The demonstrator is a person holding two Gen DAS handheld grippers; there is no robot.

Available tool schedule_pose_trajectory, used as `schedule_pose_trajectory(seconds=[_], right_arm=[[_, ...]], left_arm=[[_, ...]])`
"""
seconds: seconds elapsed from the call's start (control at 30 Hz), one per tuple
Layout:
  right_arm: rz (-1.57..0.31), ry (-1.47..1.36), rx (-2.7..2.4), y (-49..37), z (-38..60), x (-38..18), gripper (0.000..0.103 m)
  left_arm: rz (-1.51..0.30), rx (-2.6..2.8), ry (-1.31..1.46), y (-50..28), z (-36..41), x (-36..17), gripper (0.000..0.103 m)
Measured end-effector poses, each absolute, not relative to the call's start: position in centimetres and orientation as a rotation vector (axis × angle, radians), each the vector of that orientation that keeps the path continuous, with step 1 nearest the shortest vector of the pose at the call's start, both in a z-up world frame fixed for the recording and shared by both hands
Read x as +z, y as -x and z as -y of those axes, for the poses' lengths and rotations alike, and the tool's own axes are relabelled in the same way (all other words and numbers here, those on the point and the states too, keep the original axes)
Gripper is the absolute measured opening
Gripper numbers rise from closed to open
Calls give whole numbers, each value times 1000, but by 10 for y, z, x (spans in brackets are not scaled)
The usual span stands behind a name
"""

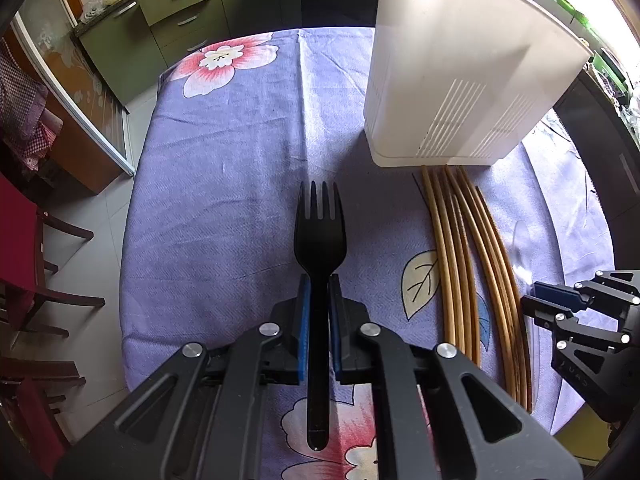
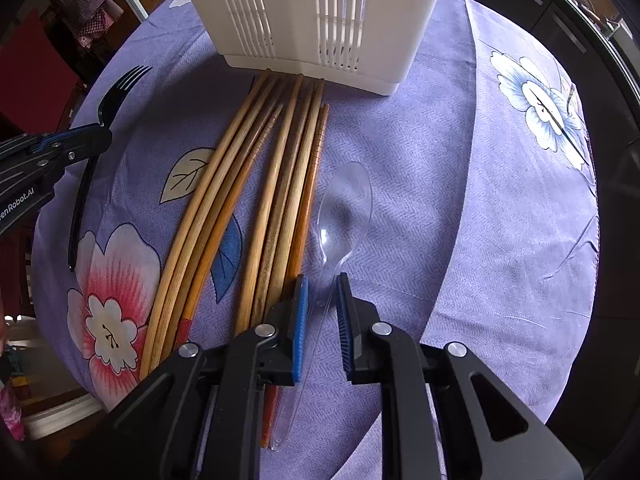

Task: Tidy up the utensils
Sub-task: 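Grasp the clear plastic spoon with the right tool while the left tool holds the fork, then lift the fork over the white caddy with the left tool while the right tool lifts the spoon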

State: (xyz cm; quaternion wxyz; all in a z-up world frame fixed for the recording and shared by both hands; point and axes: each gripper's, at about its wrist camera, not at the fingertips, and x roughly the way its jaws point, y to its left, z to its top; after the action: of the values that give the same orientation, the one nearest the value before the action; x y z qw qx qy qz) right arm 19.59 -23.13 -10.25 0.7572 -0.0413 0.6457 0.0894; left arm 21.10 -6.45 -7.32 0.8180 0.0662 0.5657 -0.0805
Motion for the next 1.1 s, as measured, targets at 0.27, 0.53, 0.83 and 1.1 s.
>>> schedule_pose_trajectory(seconds=[0.27,0.53,0.83,1.1], right_arm=[[-1256,-5,254,-185,240,-67,9],[-879,-131,285,-165,269,25,10],[-533,-166,260,-188,290,108,10],[-317,-115,193,-227,281,145,9]], left_arm=[[-1160,-178,-116,-211,59,-52,9],[-986,-240,-43,-211,67,33,9],[-657,-318,41,-248,104,119,9],[-441,-296,79,-287,130,121,9]])
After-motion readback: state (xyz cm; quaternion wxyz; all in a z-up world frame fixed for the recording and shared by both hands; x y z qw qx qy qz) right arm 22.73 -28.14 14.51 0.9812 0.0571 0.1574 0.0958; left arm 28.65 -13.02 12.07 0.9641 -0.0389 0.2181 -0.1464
